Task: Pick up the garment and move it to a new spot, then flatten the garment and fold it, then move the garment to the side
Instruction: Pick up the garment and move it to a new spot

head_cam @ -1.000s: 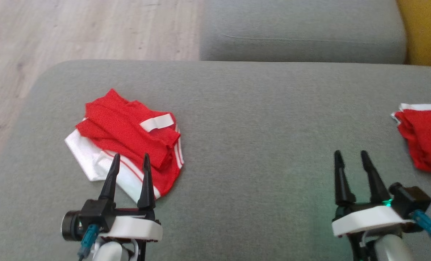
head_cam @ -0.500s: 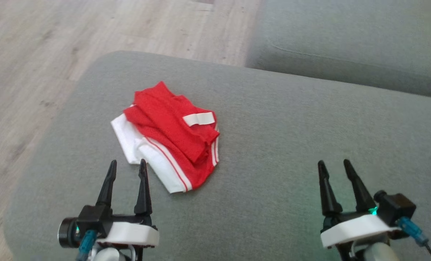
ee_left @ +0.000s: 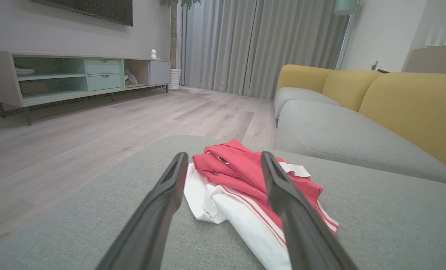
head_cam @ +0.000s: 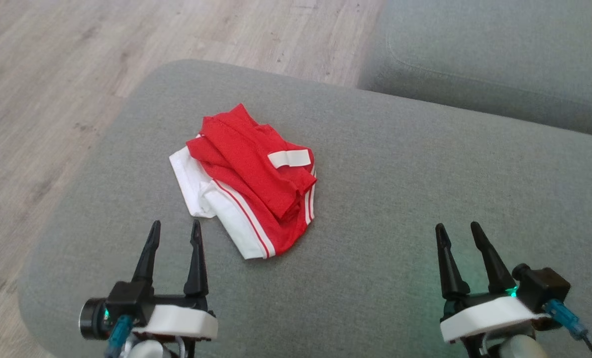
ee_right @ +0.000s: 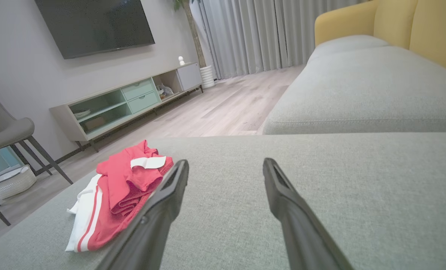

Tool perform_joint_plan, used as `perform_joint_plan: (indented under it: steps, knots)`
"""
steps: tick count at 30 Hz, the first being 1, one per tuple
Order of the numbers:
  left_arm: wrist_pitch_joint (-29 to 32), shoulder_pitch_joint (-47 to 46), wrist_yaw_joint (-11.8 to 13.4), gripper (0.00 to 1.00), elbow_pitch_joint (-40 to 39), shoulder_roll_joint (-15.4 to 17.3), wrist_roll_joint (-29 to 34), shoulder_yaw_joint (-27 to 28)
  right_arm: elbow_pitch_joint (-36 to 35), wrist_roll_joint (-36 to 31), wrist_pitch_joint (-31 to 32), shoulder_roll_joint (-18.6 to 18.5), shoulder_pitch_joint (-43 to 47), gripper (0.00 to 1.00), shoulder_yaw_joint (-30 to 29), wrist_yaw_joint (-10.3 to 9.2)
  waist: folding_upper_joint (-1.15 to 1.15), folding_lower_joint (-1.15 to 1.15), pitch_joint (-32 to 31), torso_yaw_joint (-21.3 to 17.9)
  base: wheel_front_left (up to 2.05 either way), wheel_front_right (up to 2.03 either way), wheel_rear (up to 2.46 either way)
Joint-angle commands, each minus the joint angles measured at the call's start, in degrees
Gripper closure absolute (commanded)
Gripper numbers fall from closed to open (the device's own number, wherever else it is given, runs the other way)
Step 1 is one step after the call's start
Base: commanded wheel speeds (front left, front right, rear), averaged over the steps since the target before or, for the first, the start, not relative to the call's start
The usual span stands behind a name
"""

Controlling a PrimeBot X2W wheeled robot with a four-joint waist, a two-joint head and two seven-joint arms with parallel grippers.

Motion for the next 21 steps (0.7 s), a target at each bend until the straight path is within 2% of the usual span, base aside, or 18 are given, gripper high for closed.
perform_joint_plan:
  steps: [1,9,13,21]
  knots:
    - [-0.3,-3.0,-0.5,0.0,-1.2,0.2,0.9,1.9,-1.8,-0.3,-0.6,-0.3,-2.2,0.0,1.4,-0.04,0.0,0.0,0.8,-0.7,0.0,0.0,0.0]
    - [-0.1,-10.7,-4.9,0.0,5.2,0.8,3.4,-1.5,-2.1,-2.0,-0.6,-0.3,-3.9,0.0,-1.2,-0.04,0.0,0.0,6.0,-3.4,0.0,0.0,0.0]
    - [2.4,-16.9,-6.8,0.0,10.0,0.8,4.6,-4.6,-2.6,-2.8,-0.6,-0.3,-5.3,0.0,-1.9,-0.04,0.0,0.0,9.4,-4.7,0.0,0.0,0.0]
    - [7.1,-26.2,-8.9,0.0,18.4,0.7,5.6,-9.7,-2.8,-3.7,-0.6,-0.3,-7.6,0.0,-2.5,-0.04,0.0,0.0,14.3,-6.9,0.0,0.0,0.0]
